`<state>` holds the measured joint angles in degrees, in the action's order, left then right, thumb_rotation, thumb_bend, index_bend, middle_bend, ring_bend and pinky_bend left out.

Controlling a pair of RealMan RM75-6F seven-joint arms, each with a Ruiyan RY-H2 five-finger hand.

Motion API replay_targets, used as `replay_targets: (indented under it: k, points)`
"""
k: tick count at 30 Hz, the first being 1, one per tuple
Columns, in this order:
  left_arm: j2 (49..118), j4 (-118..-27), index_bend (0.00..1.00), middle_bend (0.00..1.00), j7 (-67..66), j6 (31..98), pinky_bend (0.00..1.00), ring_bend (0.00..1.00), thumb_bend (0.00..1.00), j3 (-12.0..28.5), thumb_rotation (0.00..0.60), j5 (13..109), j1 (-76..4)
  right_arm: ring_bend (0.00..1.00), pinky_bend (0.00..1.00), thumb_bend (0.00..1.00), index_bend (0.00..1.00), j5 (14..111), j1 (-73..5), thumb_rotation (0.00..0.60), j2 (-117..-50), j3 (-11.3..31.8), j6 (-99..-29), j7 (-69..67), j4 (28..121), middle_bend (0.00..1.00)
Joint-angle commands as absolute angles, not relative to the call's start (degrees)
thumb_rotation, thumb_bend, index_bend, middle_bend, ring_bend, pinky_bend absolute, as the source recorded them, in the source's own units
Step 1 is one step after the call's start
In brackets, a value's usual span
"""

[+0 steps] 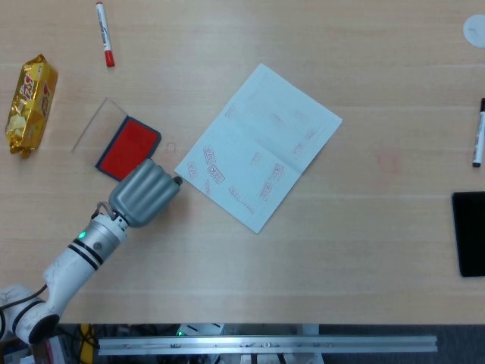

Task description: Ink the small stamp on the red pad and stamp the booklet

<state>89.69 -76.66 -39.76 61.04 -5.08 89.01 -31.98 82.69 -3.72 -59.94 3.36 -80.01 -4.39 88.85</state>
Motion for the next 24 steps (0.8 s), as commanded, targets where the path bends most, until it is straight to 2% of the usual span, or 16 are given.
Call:
replay_targets:
  k: [1, 24]
  points:
    - [89.9, -76.3, 0.56, 0.99, -39.8, 60.8, 1.0, 0.97, 0.35, -5.1, 0.6, 88.8, -31.8, 0.49, 0.51, 0.19, 0.38, 82.7, -3.7, 0.6, -59.9, 3.4, -80.0, -4.3, 89.0, 0.43]
    - [90.3, -76.4, 0.42, 0.98, -40.7, 59.3, 1.0, 0.97, 0.34, -4.7, 0.6, 87.8, -31.2, 0.49, 0.51, 0.19, 0.38, 82.3, -3.6, 0.6, -59.8, 3.2, -80.2, -3.7, 89.4, 0.44]
